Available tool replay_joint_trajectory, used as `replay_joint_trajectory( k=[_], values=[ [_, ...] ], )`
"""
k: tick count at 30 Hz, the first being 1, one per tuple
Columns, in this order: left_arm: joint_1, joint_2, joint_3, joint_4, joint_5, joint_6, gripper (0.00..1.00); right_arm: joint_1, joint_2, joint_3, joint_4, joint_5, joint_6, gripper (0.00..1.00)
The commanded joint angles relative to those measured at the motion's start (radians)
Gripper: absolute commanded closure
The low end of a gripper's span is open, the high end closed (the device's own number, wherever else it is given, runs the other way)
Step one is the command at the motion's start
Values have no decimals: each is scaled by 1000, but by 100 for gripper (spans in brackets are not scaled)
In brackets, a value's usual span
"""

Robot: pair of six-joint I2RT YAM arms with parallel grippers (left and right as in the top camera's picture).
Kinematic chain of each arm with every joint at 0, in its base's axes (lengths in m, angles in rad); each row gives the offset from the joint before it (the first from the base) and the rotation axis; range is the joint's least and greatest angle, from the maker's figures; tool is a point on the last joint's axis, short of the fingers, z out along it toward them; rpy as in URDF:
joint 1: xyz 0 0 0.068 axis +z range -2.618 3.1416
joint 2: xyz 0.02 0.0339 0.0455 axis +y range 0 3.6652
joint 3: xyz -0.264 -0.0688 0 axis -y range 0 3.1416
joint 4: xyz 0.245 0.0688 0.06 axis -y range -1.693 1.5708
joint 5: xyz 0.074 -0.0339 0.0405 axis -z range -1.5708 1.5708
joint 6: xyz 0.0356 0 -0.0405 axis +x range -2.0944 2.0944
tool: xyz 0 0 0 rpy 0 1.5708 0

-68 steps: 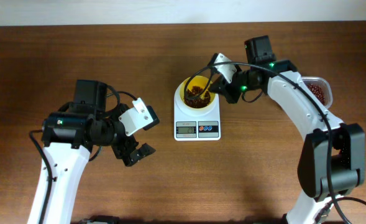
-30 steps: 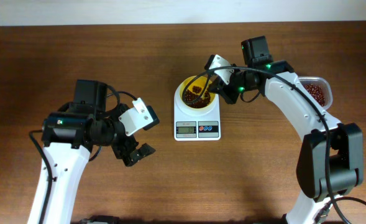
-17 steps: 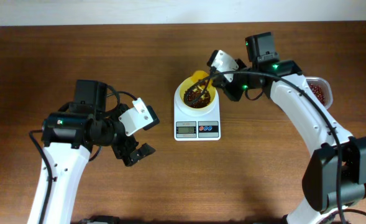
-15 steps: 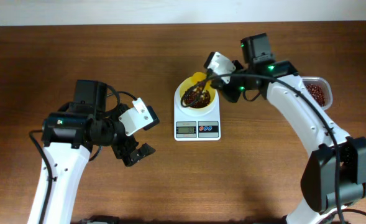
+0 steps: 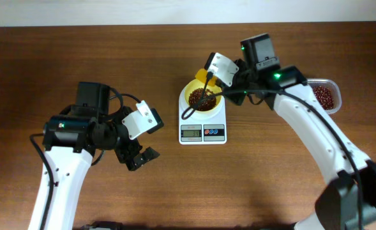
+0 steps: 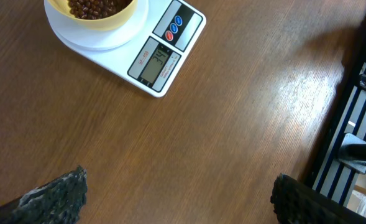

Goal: Scoop item into bowl and weigh 50g on scale
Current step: 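Move the empty scoop back to the bean tub with right gripper, then scoop more red beans from the tub with the right gripper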

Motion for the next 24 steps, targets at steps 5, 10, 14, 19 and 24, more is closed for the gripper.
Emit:
replay_joint_trajectory(
  k=[5, 10, 14, 19, 24],
  values=[
    [-4, -4, 13, -1, 18, 16, 1, -56, -153, 25, -21, 187, -3, 96],
    [-4, -4, 13, -1, 18, 16, 1, -160, -293, 25, -112, 584, -3, 96],
    [-4, -4, 13, -1, 18, 16, 1, -282, -259, 17, -307, 602, 87, 96],
    [-4, -4, 13, -1, 18, 16, 1, -475, -82, -12, -311, 463, 298, 96],
    [-4, -4, 13, -1, 18, 16, 1, -519, 77, -12, -300, 447, 298, 96]
  ],
)
